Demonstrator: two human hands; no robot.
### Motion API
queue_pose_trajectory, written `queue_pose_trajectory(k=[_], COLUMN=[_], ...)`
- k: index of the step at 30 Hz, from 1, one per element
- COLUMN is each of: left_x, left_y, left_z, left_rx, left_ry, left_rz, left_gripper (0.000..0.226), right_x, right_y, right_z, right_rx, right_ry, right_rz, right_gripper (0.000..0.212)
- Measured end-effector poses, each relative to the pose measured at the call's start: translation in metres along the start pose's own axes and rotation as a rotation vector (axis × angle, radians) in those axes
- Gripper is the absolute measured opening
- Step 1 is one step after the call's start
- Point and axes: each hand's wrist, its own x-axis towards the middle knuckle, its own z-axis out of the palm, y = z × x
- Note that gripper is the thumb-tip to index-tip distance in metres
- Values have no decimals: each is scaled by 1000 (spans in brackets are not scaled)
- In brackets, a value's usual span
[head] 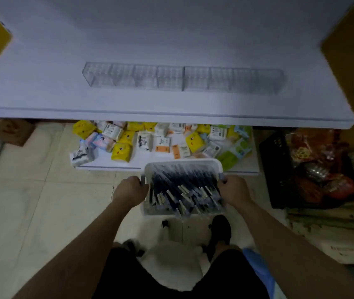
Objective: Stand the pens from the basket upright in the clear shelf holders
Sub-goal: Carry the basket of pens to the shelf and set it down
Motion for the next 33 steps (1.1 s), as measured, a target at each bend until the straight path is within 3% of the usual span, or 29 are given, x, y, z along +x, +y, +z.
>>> queue_pose_trajectory(k=[4, 11, 21, 28, 33], left_x=[42, 161, 322, 380, 394], left_y=[3, -41, -117, -137, -149], left_z=[55, 158, 316, 385, 406], left_rx=[-56, -58, -333, -480, -652], left_ry=[-30, -154, -314, -261, -303], left_rz=[-116, -148, -270, -251, -323], left_gripper=[33, 32, 25, 27, 25], right_x=[48, 126, 246, 295, 309], right_y=[35, 76, 120, 144, 153], right_z=[43, 173, 374, 439, 455], right_rx=[20, 53, 6, 79, 230], right_ry=[-103, -207, -269, -275, -386], right_rz=[40, 126, 267, 303, 401], right_gripper=[40, 51, 48, 42, 18])
